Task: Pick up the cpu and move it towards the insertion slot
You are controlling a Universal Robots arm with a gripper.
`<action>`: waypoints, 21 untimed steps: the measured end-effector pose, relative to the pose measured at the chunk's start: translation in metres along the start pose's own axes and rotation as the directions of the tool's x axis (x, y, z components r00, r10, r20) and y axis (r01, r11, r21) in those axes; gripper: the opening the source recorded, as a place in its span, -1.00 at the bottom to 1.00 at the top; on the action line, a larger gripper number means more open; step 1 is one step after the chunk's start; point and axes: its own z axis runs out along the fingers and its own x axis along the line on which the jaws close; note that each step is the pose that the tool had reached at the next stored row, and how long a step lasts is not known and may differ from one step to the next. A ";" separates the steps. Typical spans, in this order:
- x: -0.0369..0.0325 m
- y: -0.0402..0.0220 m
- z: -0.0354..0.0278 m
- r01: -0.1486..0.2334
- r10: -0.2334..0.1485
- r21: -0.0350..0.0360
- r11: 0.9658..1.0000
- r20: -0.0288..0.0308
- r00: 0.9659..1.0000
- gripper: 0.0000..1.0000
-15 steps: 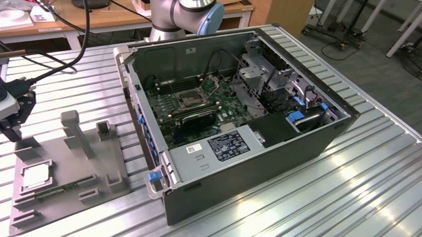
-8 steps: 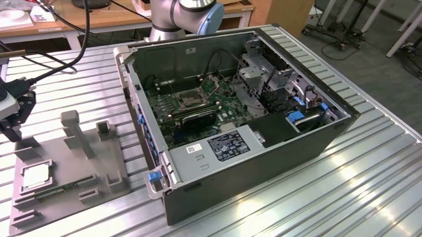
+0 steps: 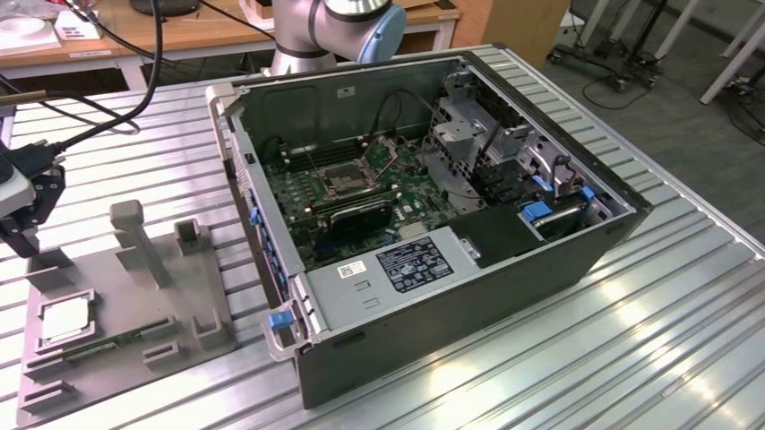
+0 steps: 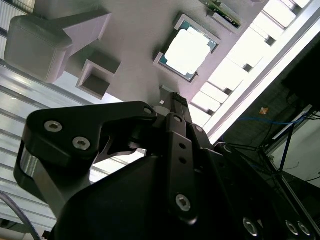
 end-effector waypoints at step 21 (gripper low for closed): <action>0.0000 0.0000 0.0002 0.000 0.000 0.000 1.000 0.000 1.000 -0.80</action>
